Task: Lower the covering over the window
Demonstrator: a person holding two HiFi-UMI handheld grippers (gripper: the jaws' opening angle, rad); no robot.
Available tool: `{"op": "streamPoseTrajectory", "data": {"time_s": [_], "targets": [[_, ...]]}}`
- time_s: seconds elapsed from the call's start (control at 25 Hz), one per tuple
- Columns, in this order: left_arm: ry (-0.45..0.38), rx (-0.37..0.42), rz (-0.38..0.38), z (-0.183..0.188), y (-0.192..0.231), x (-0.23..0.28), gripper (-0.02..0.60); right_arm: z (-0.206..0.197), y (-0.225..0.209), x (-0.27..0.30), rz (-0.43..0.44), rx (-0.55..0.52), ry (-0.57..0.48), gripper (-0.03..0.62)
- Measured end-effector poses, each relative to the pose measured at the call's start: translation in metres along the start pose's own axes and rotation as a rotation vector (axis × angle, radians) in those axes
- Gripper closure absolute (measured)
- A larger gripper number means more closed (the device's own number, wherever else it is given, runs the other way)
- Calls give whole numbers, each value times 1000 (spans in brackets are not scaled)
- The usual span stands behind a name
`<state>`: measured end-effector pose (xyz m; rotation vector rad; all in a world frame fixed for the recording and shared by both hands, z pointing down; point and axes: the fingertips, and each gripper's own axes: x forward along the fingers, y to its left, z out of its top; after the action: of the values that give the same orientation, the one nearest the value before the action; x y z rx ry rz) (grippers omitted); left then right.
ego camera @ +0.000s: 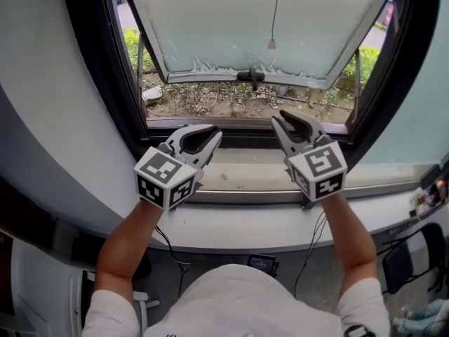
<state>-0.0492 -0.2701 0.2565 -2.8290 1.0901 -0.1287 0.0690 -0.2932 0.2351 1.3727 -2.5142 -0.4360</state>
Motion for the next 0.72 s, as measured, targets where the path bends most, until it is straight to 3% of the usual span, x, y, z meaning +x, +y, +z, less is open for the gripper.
{"op": "streamPoseTrajectory", "data": {"time_s": [0.72], "targets": [[-22, 111, 50, 57, 26, 23, 549, 58, -55, 45, -69, -114, -28, 513]]}}
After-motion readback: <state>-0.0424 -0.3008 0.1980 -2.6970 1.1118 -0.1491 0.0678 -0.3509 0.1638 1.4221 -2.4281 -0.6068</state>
